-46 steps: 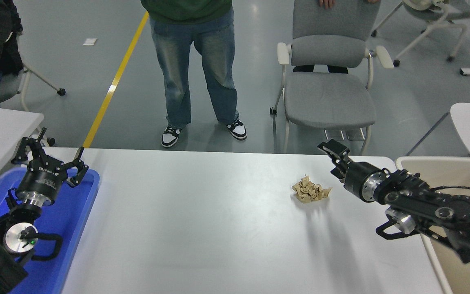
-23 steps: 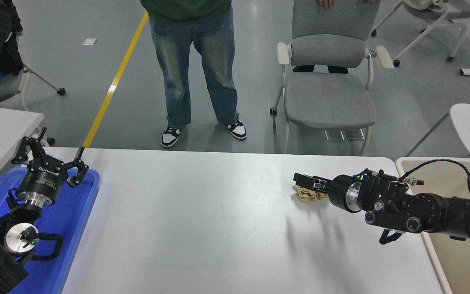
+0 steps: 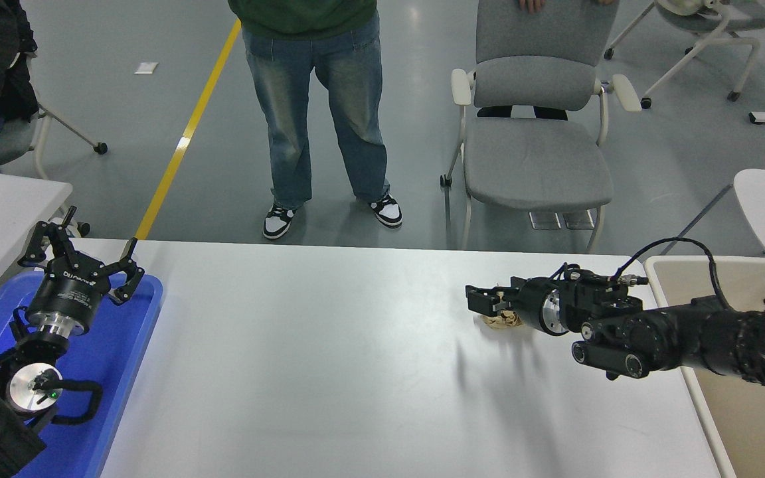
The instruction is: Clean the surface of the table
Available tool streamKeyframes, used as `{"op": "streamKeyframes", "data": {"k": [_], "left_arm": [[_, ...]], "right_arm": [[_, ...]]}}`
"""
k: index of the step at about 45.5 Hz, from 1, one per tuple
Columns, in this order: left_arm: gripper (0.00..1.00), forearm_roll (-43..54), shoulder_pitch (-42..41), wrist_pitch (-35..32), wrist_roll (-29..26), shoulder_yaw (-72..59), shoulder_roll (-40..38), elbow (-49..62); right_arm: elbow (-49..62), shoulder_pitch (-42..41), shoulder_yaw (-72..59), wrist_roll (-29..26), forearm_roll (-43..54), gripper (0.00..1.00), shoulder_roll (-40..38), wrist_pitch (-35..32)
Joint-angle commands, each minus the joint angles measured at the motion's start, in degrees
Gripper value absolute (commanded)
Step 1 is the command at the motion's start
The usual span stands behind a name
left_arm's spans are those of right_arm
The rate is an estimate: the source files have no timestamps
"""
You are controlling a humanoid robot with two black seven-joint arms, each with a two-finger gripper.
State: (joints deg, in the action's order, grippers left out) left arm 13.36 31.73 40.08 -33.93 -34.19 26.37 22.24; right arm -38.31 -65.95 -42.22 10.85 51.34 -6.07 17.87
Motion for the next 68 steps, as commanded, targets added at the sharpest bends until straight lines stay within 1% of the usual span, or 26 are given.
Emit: {"op": "streamKeyframes", "data": {"k": [1, 9, 20, 41, 46, 49, 53, 62, 68], "left_arm": [[1.0, 0.0, 0.0, 0.0, 0.0, 0.0, 0.0, 0.0], [1.0, 0.0, 0.0, 0.0, 0.0, 0.0, 0.0, 0.0], [1.0, 0.0, 0.0, 0.0, 0.0, 0.0, 0.0, 0.0], [1.0, 0.0, 0.0, 0.0, 0.0, 0.0, 0.0, 0.0], [1.0, 0.0, 0.0, 0.0, 0.0, 0.0, 0.0, 0.0], [1.0, 0.0, 0.0, 0.0, 0.0, 0.0, 0.0, 0.0], [1.0, 0.0, 0.0, 0.0, 0.0, 0.0, 0.0, 0.0], [1.0, 0.0, 0.0, 0.0, 0.0, 0.0, 0.0, 0.0], [1.0, 0.0, 0.0, 0.0, 0.0, 0.0, 0.0, 0.0]], "right_arm": [[3.4, 0.3, -3.1, 2.9, 4.7, 0.96, 2.0, 0.9], [4.9, 0.9, -5.8, 4.7, 6.9, 0.96, 1.9, 1.4], [14.1, 6.6, -5.9, 5.3, 6.8, 0.96, 2.0, 1.3], [13.8, 9.0, -5.9, 6.2, 7.0, 0.96, 2.5, 0.9], [14.0, 9.0, -5.9, 6.2, 7.1, 0.9, 2.5, 0.8], [14.1, 8.7, -5.9, 6.1, 7.1, 0.84, 2.5, 0.7], [14.2, 8.6, -5.9, 6.1, 7.1, 0.71, 2.5, 0.5], [14.3, 8.3, -5.9, 5.9, 7.0, 0.28, 2.5, -1.3], [14.3, 8.1, -5.7, 5.9, 6.9, 0.09, 2.5, -2.6]]}}
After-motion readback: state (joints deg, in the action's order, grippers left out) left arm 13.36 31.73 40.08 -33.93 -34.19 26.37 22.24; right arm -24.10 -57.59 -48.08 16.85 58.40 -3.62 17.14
